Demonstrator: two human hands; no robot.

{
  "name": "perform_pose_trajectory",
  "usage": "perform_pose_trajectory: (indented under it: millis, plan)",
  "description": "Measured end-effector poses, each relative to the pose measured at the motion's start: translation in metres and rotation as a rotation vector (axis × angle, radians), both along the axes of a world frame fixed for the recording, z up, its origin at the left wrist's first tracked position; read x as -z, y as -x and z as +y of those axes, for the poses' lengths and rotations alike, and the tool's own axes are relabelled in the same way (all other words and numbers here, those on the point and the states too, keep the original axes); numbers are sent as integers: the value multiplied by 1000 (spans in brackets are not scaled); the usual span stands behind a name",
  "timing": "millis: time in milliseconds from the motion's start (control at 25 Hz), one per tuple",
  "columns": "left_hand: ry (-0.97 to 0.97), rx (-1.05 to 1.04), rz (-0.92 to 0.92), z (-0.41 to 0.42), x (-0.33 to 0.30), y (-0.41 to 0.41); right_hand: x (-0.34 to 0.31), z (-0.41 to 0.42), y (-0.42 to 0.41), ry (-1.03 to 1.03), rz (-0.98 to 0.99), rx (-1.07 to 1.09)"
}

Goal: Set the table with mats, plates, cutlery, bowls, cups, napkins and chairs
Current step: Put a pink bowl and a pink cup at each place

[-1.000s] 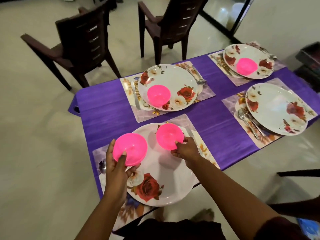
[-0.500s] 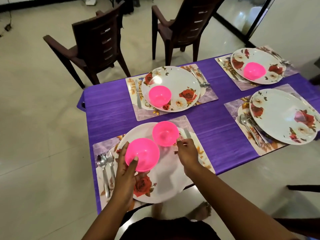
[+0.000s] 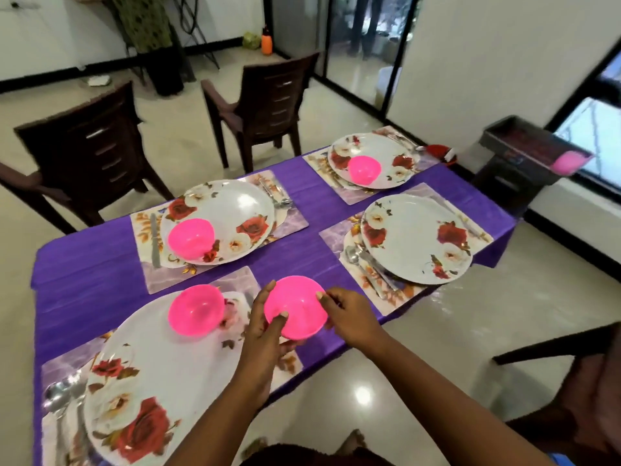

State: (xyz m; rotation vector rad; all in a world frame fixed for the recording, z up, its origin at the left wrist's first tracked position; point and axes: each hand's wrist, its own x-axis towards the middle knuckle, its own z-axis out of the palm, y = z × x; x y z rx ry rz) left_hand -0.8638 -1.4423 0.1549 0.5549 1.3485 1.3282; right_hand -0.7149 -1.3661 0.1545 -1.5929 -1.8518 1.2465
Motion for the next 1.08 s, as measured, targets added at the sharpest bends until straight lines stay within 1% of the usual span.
perform_pose_trajectory:
  millis: [160,280,400,600,760,920,1080]
  plan:
    - [-20,32,5,39,6,-94,-2,20,-93,-4,65,192]
    - [1,70,-4,54,8,-146,-3,25,-147,14,82,286]
    - [17,114,-55,81,5,-180,-5,39,-192,58,116,386]
    - [26,170,-38,151,15,-222,12,96,-239,114,227,522]
    - [94,151,-22,236,42,-253,22,175,-267,219,236,503]
    - [163,99,-8,312,61,-283,31,258,-290,273,67,367]
    - [268,10,-23,369,75,-304,47,320,-308,293,-45,224]
